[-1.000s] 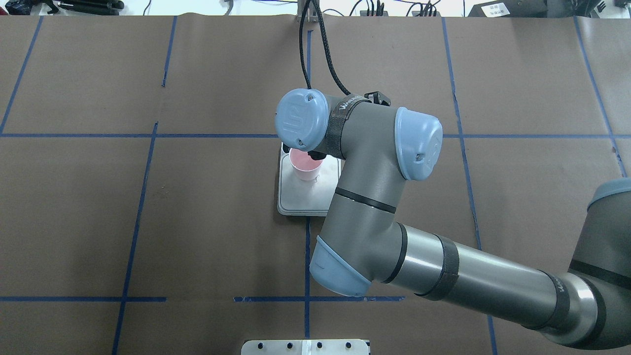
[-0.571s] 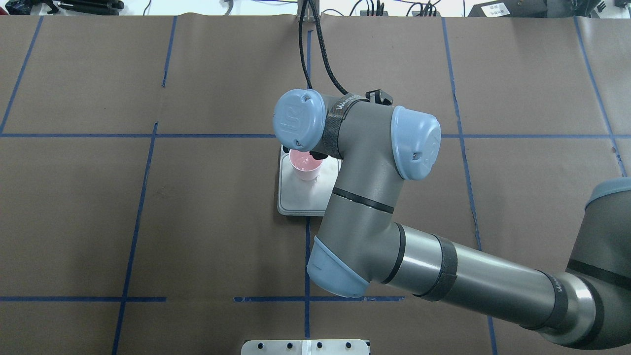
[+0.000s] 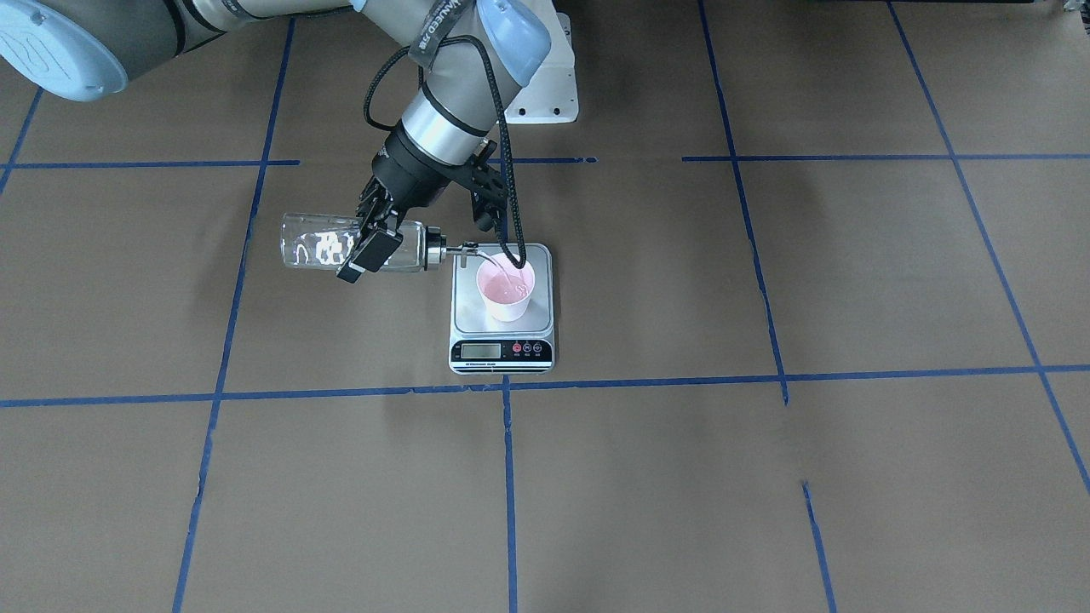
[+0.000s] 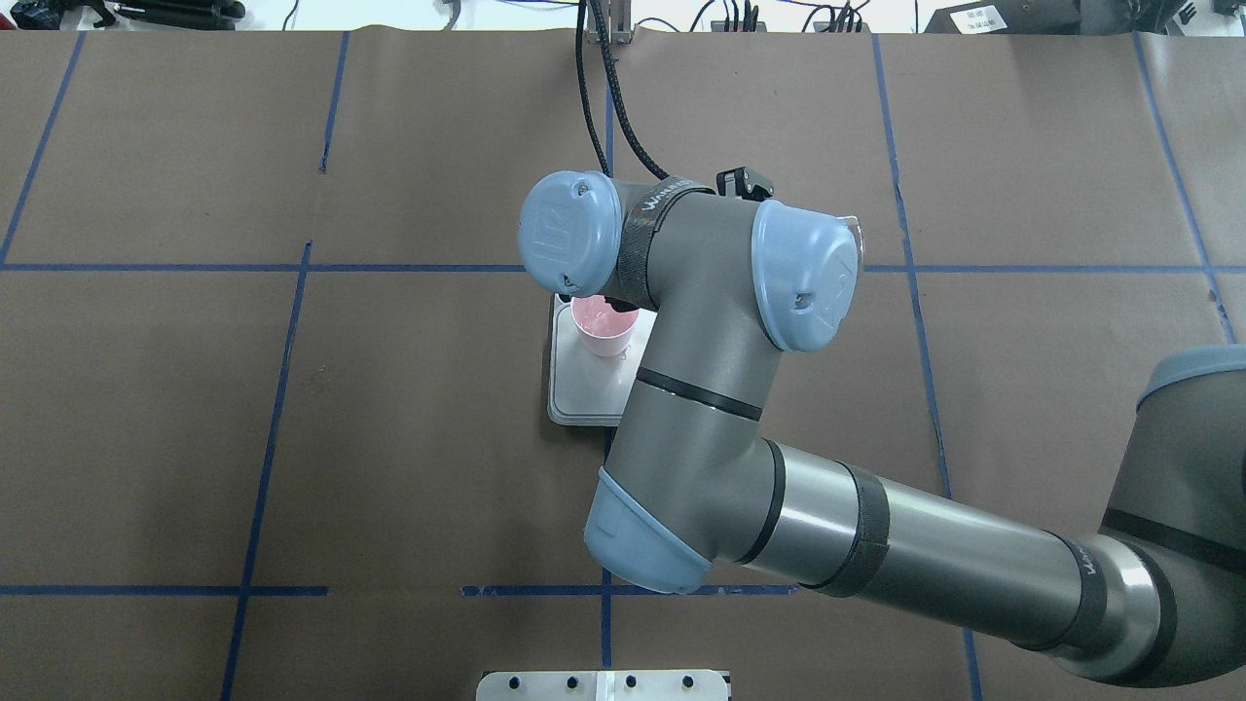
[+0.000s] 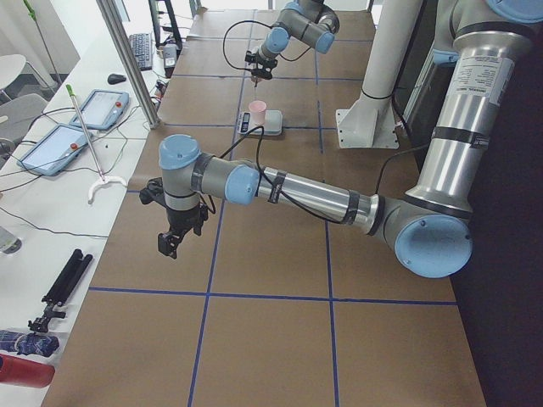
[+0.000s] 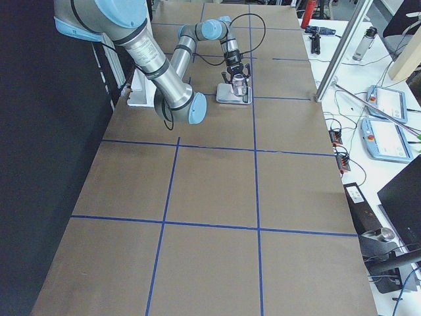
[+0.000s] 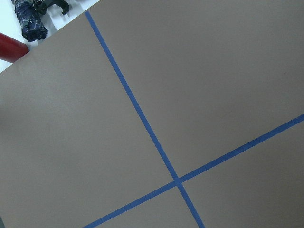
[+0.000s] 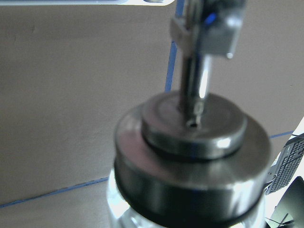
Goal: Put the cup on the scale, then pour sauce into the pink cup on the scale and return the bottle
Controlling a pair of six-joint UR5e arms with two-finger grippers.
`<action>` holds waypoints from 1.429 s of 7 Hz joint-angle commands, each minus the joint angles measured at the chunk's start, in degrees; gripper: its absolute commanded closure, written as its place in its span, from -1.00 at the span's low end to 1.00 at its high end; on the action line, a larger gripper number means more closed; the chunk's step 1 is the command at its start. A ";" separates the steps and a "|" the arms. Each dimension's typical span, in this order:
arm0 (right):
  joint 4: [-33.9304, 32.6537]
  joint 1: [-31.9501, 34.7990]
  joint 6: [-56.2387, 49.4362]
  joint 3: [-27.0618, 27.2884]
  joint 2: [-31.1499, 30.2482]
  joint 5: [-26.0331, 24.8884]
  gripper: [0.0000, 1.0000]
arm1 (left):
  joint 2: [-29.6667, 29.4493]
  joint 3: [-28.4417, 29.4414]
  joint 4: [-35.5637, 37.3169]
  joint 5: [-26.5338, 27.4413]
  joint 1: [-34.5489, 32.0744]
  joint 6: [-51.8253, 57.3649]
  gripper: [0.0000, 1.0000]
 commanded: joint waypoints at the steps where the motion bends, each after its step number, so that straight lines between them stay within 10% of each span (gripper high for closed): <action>1: -0.41 -0.04 0.00 -0.01 0.34 -0.06 1.00 | 0.00 0.00 0.00 0.00 0.00 0.00 -1.00; 10: 0.64 -0.04 -0.88 0.78 -0.10 0.02 1.00 | 0.00 -0.09 0.00 0.00 -0.09 0.00 -1.00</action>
